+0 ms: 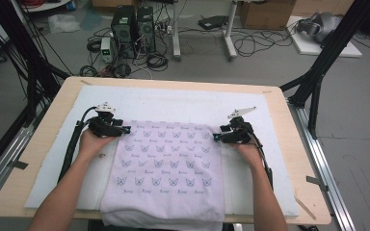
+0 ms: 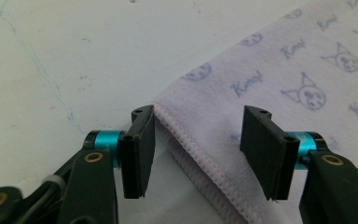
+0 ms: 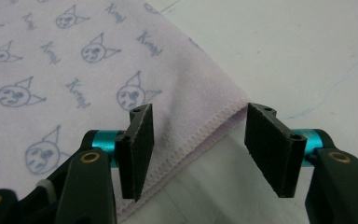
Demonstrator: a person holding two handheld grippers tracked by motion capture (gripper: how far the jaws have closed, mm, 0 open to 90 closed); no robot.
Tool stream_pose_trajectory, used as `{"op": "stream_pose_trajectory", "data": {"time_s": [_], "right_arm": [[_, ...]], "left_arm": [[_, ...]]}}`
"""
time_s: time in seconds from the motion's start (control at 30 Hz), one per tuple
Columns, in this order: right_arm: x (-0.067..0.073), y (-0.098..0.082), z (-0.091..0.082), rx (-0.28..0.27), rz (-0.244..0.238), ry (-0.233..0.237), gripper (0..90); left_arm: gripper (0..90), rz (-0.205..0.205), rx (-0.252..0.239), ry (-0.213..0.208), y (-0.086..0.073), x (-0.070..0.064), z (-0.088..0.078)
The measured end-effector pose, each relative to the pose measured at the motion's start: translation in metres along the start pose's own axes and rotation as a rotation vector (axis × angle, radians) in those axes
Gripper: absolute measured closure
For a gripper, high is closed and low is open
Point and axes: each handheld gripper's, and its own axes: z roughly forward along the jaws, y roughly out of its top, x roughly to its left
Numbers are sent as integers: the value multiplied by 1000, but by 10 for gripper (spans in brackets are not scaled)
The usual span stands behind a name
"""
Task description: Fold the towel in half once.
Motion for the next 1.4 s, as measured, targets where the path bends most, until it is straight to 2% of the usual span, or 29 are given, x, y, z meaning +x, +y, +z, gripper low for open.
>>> {"op": "stream_pose_trajectory", "data": {"time_s": [0.07,0.13,0.17,0.2,0.23,0.27,0.3,0.4,0.5,0.6,0.63,0.73,0.8,0.87,0.9,0.93,0.97,1.03,1.13,1.2,1.23,1.27,1.3,1.33,1.4], "right_arm": [[1,1,2,-2,-4,-10,449],[2,3,3,0,-22,-25,535],[3,4,4,10,-30,-21,630],[4,5,5,12,-41,6,707],[6,7,6,17,-59,16,770],[9,9,6,25,-70,27,815],[11,11,7,30,-83,20,832],[11,18,4,45,-82,7,844],[8,29,-7,12,-87,-24,848],[6,50,-21,-32,-96,-62,849],[6,54,-23,-36,-99,-70,849],[5,75,-38,-67,-129,-121,850],[1,88,-48,-80,-128,-144,850],[-2,98,-55,-93,-127,-162,849],[-5,104,-59,-115,-128,-176,830],[-7,106,-60,-129,-120,-185,736],[-10,108,-60,-151,-94,-197,656],[-17,106,-55,-142,-50,-166,567],[-21,97,-44,-92,-8,-127,483],[-17,88,-41,-92,-23,-127,475],[-16,85,-40,-69,-7,-110,433],[-15,83,-38,-48,20,-85,419],[-13,81,-37,-17,26,-59,406],[-7,81,-38,9,9,-54,406],[8,75,-44,-44,-65,-53,436]], "left_arm": [[442,-16,8,23,-1,0,3],[502,-37,2,37,0,1,3],[603,-38,-2,31,0,1,3],[697,-35,0,20,0,0,3],[758,-32,-2,2,0,-1,4],[813,-17,1,5,1,-3,4],[825,-4,3,10,1,-4,3],[847,17,-18,45,3,-5,0],[851,12,-86,82,11,-5,-7],[852,47,-111,120,32,-7,-18],[852,65,-137,132,44,-8,-25],[851,113,-173,144,75,-7,-43],[851,125,-224,152,94,-6,-54],[850,145,-232,175,112,-3,-59],[832,143,-235,186,116,-2,-59],[771,135,-231,206,119,0,-57],[677,118,-213,215,119,2,-53],[617,103,-166,194,113,5,-46],[597,90,-159,174,93,7,-39],[573,74,-132,155,79,8,-37],[562,71,-135,143,71,7,-37],[562,71,-130,132,64,6,-38],[556,69,-126,121,57,5,-39],[546,69,-127,106,51,4,-41],[536,82,-138,84,40,-1,-48]]}}
